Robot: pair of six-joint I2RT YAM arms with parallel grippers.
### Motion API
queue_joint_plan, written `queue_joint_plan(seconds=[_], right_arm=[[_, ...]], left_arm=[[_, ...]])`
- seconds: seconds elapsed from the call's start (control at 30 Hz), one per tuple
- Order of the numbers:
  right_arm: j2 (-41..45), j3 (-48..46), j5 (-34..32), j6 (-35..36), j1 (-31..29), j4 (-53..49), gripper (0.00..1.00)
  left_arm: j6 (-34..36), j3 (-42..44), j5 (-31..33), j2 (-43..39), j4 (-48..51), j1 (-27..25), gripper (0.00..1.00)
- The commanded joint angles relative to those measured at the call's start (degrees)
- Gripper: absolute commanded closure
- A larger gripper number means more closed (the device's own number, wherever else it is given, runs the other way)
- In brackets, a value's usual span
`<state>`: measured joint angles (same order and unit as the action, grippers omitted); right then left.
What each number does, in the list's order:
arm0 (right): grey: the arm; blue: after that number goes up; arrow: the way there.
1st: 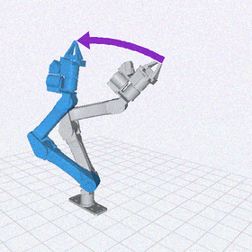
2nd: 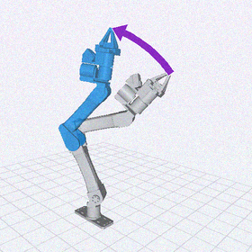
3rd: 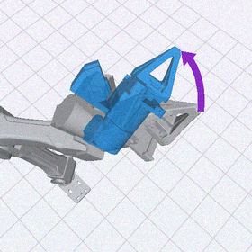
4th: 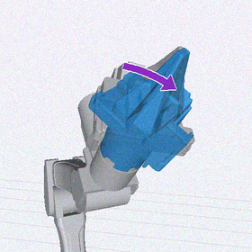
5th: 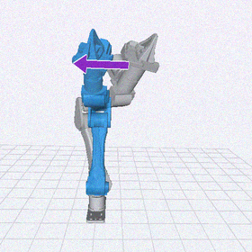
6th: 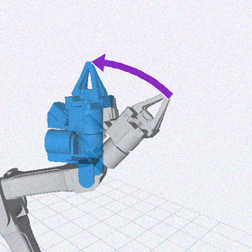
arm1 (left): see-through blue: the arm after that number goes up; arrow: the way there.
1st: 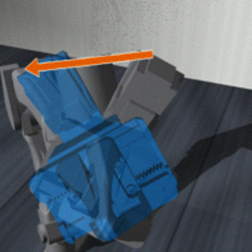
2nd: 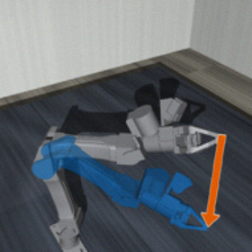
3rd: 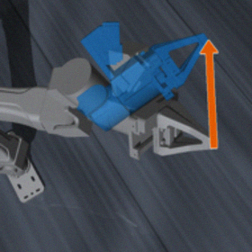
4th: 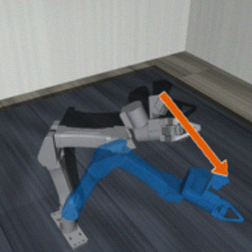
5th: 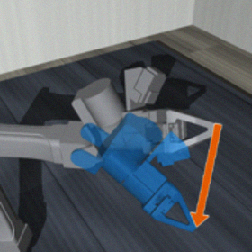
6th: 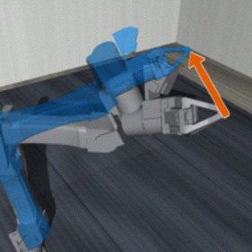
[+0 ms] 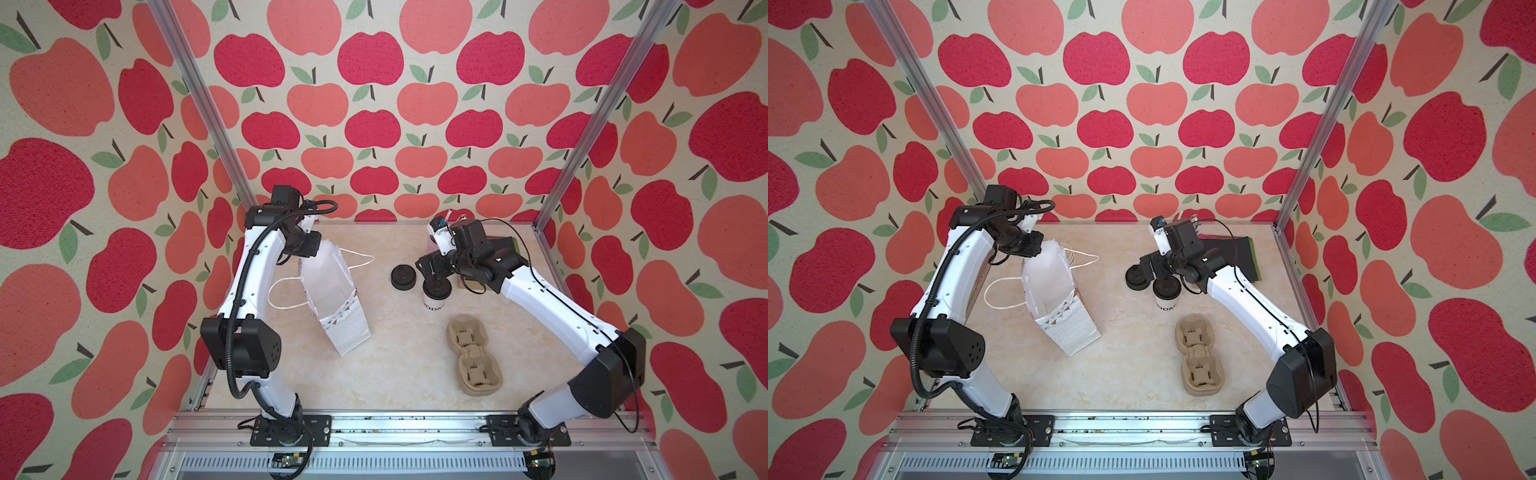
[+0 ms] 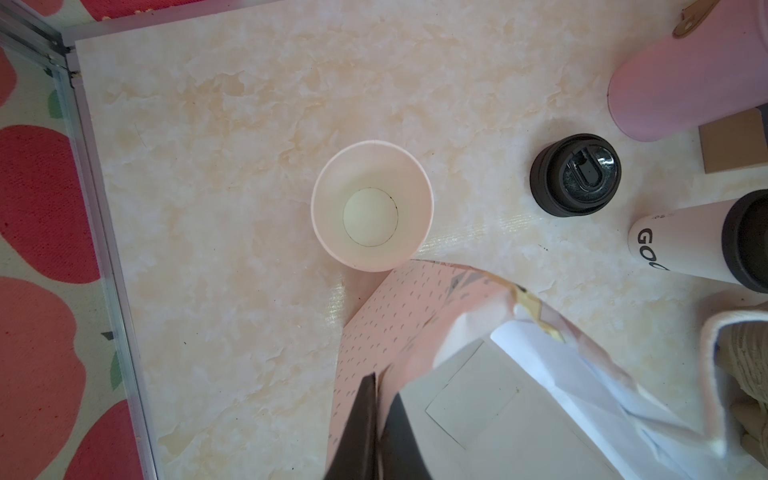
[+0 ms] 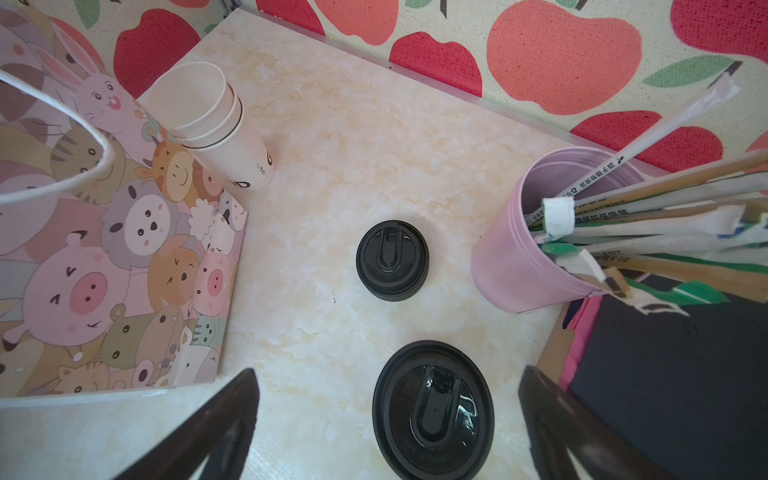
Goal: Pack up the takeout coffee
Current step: 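Slide the bag with the left gripper farther from the robot beside the lids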
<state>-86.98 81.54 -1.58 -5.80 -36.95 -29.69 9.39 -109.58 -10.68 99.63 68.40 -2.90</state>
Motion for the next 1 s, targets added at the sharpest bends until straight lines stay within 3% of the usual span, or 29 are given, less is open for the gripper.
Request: queue_joint_plan(seconds=[0.0,0.3,0.57,0.77,0.97], right_arm=[[2.9,-1.8,0.5,-1.1,0.8,0.6,0.01],[7.3,-6.4,1.4,-1.5,3.0,-0.2,0.01],[11.8,-11.1,2.0,-1.9,5.2,-1.1,0.01],[13.3,-12.1,1.3,-0.5,5.9,-3.9,0.01],[13.4,-12.4,1.4,0.2,5.9,-5.6,0.01]], left_arm=[[-4.3,-1.8,-3.5,-1.7,3.3,0.6,0.95],[-11.3,-1.1,-13.2,-3.8,4.2,0.9,0.99],[-12.2,1.6,-12.4,-5.4,4.0,-1.2,1.00],[-9.2,3.6,-11.7,-4.9,3.8,-2.5,0.94],[-7.6,4.3,-7.8,-4.7,3.5,-2.5,0.79]])
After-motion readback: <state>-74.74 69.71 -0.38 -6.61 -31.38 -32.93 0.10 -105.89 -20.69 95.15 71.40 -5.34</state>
